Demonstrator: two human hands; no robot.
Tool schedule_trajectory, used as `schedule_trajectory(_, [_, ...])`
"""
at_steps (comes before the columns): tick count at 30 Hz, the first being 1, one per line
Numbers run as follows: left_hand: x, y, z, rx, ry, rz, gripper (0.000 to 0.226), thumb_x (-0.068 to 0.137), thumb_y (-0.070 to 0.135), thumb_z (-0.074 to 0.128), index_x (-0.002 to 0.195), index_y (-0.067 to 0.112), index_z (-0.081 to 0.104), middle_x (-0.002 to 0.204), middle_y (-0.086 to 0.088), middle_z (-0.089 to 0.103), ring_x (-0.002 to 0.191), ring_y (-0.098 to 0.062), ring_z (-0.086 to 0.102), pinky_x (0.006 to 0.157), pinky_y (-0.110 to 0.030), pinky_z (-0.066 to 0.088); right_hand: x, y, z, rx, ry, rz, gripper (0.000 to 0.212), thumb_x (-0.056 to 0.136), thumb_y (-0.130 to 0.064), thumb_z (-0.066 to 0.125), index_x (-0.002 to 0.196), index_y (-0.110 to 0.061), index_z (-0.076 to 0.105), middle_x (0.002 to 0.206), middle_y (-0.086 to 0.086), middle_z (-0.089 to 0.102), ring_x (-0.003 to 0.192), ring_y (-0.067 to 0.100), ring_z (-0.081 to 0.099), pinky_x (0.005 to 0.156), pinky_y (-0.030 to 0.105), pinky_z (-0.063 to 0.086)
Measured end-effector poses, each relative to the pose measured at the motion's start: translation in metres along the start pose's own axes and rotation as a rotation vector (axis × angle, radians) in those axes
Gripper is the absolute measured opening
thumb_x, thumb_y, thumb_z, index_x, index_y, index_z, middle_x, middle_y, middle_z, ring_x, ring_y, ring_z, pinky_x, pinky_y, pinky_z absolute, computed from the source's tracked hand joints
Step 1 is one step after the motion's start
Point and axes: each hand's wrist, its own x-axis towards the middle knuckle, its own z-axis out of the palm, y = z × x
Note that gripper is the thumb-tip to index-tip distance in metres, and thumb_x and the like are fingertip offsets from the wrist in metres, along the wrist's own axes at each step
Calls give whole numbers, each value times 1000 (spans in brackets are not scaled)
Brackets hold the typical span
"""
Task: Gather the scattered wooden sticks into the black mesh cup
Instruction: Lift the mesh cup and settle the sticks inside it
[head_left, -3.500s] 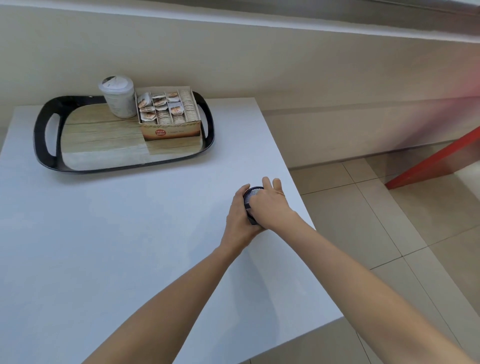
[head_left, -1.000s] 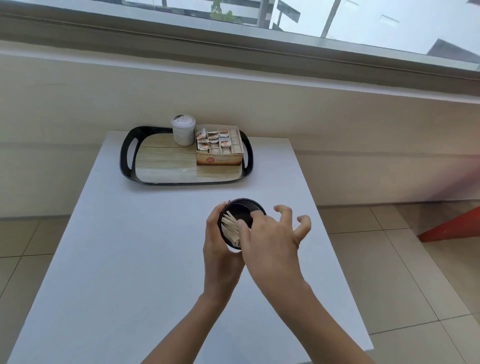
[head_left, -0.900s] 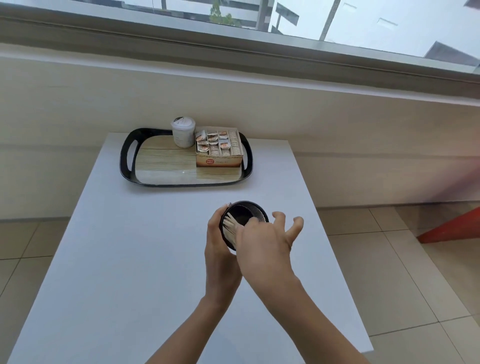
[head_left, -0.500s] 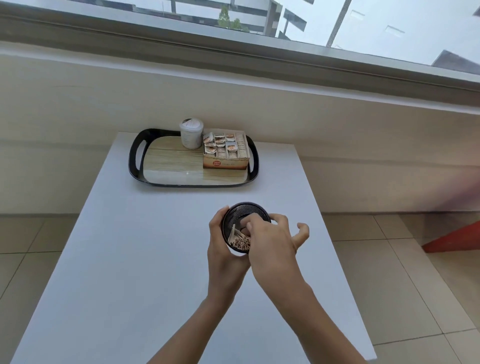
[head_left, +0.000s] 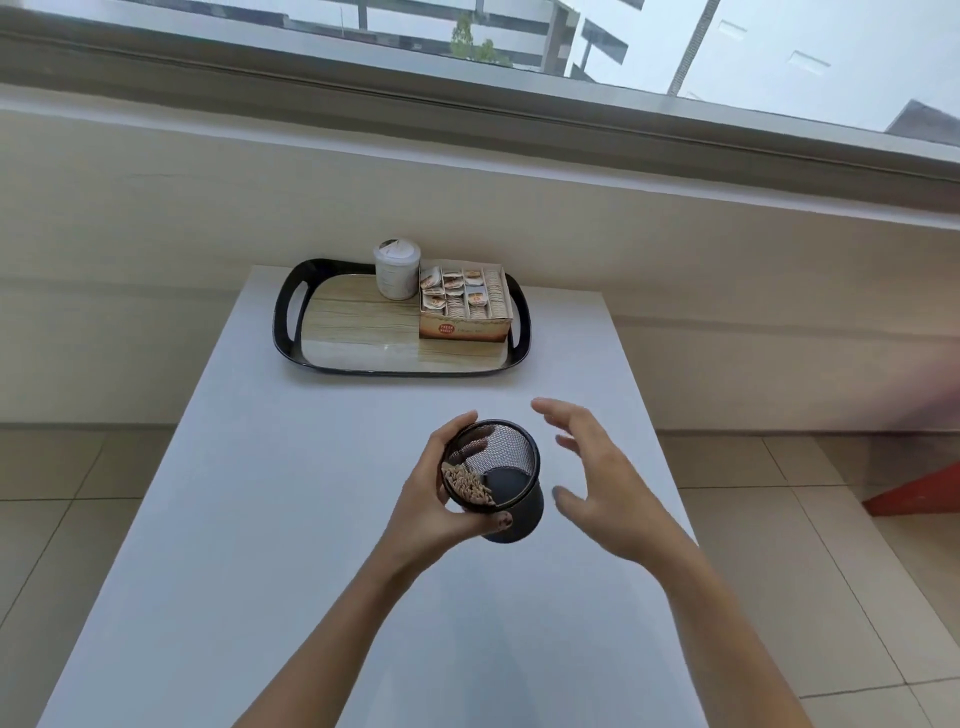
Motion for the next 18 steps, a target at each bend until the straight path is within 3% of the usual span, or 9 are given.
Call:
schedule_trajectory(4, [3, -1, -14, 67, -88, 20, 98, 55, -9, 84, 138, 22, 43, 131, 4, 58, 126, -15, 53, 104, -37, 46, 5, 24, 23, 138, -191, 14, 95, 76, 0, 74, 151, -21, 19, 154, -11, 26, 142, 2, 25, 119, 32, 25])
schedule_trajectory(7, [5, -1, -21, 49, -146, 6, 96, 55, -8, 84, 137, 24, 45, 131, 3, 59, 124, -16, 55, 96, -30, 50, 5, 31, 42, 296, -285, 17, 97, 72, -7, 81, 147, -28, 23, 145, -16, 40, 134, 0, 39, 104, 17, 39])
schedule_trajectory(9, [5, 0, -25, 35, -190, 0, 95, 58, -8, 82, 139, 23, 43, 135, 3, 56, 126, -16, 53, 98, -27, 48, 5, 30, 51, 374, -239, 42, 91, 71, -10, 84, 142, -31, 32, 134, -15, 51, 124, 2, 50, 88, 10, 47])
schedule_trajectory(12, [5, -1, -27, -7, -215, -16, 93, 66, -8, 79, 144, 21, 37, 143, 4, 49, 133, -17, 47, 108, -32, 42, 3, 28, 60, 405, -91, 54, 85, 65, -15, 88, 134, -34, 42, 127, -14, 57, 118, 4, 55, 81, 10, 50])
schedule_trajectory(16, [0, -7, -22, -24, -176, -41, 93, 72, 1, 81, 147, 28, 31, 145, 10, 46, 134, -14, 46, 111, -29, 38, 2, 27, 70, 390, 78, 88, 82, 57, -29, 90, 126, -36, 46, 121, -15, 61, 114, 6, 58, 82, 33, 58])
schedule_trajectory(18, [-3, -12, -14, -30, -103, -59, 95, 71, 11, 83, 145, 34, 30, 144, 16, 47, 132, -9, 47, 110, -28, 40, 1, 25, 76, 365, 138, 105, 80, 55, -35, 88, 123, -41, 46, 119, -18, 60, 112, 3, 58, 81, 37, 59])
